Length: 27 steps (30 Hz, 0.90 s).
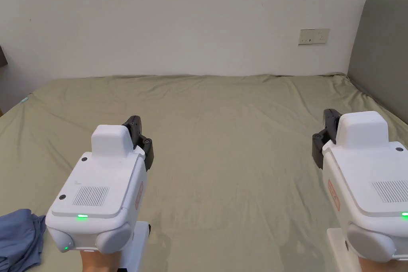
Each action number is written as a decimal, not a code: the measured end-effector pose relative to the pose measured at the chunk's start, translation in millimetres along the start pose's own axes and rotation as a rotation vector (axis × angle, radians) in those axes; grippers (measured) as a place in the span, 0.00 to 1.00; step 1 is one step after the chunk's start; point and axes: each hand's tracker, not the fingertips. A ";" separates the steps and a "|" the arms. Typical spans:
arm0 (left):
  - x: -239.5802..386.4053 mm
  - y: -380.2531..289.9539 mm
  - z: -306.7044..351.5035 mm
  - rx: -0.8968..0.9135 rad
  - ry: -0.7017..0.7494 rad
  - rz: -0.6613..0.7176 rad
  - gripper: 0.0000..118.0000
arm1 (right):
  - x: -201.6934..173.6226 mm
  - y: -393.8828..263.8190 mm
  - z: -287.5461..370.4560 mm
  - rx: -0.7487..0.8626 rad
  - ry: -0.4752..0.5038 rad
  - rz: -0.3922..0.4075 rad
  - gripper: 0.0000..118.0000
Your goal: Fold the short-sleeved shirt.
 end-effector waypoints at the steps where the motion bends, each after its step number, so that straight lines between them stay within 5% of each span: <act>1: 0.3 -0.1 -0.1 -0.001 0.001 0.000 0.00 | -0.2 0.2 -0.1 -0.001 0.000 0.000 0.01; 27: -2.2 -3.8 -1.5 -0.011 0.012 -0.025 0.00 | -4.3 1.4 -1.6 -0.002 0.012 0.011 0.01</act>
